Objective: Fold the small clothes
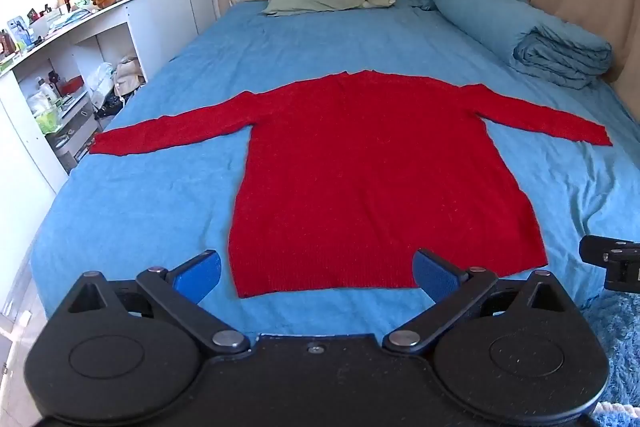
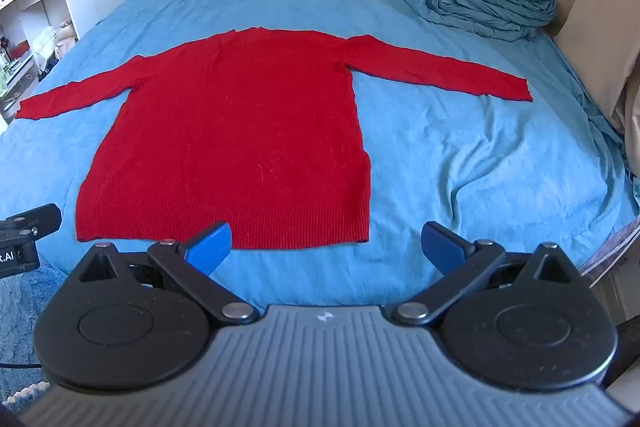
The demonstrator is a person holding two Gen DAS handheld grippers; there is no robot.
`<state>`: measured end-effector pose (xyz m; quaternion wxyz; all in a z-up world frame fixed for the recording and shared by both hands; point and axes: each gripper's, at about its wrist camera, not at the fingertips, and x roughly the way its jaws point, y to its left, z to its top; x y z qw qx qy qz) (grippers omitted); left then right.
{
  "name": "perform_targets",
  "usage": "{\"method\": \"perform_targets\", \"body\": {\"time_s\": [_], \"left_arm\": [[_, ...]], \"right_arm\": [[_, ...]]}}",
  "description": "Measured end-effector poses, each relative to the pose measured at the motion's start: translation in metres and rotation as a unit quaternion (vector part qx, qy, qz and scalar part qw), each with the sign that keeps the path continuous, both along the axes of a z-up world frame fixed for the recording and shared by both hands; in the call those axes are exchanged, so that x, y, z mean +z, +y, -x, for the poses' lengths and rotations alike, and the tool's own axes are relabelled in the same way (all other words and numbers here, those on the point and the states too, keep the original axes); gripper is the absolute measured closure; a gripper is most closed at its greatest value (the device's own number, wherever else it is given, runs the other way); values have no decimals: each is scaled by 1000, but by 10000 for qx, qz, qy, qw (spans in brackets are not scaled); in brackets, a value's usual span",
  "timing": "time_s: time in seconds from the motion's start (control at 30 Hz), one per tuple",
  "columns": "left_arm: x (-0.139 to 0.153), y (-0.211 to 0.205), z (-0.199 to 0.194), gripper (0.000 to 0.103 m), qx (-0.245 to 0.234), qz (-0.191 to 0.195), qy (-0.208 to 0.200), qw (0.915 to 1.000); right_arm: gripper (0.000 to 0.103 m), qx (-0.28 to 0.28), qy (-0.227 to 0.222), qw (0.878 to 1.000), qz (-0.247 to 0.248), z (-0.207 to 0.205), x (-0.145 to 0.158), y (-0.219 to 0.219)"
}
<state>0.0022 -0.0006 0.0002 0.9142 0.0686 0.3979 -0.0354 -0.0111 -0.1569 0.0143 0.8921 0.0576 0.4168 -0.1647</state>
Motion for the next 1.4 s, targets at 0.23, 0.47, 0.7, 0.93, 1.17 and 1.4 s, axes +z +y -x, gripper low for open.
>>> {"method": "perform_targets", "body": {"time_s": [0.23,0.47,0.7,0.93,1.17,1.4], "left_arm": [[2,2,8,0,57,98,-292,9995],[4,5,6,0,54,147,-202,9997],[3,6,5,0,56,149,-203,9997],[4,7,6,0,60,189,-222,9996],[4,7,7,0,69,202,-233,9995],[5,6,8,0,62,201,-241,9995]], "right_arm": [[0,8,17,10000,-18,0,0,1],[0,10,15,10000,-25,1,1,2],[0,21,31,10000,-76,0,5,8],[0,48,9,10000,-81,-1,1,4],[0,53,15,10000,-70,0,1,4],[0,56,14,10000,-71,0,1,4]]}}
